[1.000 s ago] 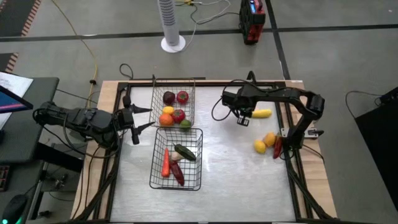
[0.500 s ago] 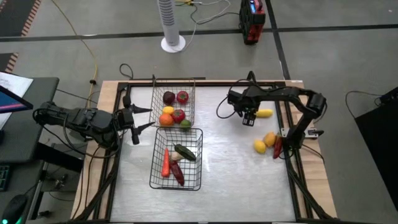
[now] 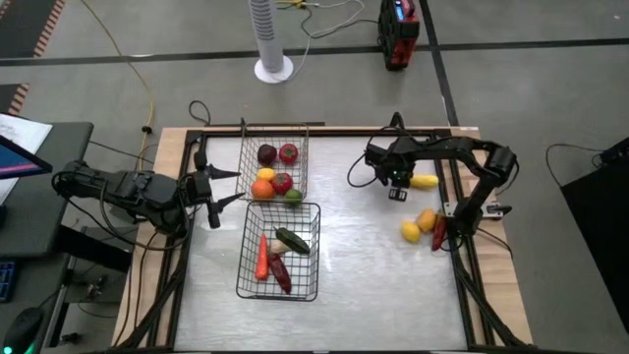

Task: Sort produce into baskets
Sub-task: Put the corn into the black wire basket

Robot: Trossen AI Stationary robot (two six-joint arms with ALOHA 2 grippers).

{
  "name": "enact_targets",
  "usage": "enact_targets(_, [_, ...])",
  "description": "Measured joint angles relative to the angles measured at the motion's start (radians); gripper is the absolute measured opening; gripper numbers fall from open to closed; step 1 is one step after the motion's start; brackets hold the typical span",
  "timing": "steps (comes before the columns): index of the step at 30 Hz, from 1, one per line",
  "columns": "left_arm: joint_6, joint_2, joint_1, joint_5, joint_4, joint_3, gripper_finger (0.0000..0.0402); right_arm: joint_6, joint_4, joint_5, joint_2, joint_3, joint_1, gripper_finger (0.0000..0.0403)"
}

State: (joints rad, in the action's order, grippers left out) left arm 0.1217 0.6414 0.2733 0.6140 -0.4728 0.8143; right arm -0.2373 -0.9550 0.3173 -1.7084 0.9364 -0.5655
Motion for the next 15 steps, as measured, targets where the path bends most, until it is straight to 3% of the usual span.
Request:
enact_targets(7, [0.008, 0.0, 0.0, 0.009, 0.003, 0.0, 0.0223, 0.078, -0.134, 0.001, 0.0, 0.125, 0.057, 0.007])
enact_targets(15, [0.016, 0.0, 0.0, 0.021, 0.013, 0.0, 0.0223, 0.161, -0.176, 0.003, 0.0, 0.426, 0.234, 0.007])
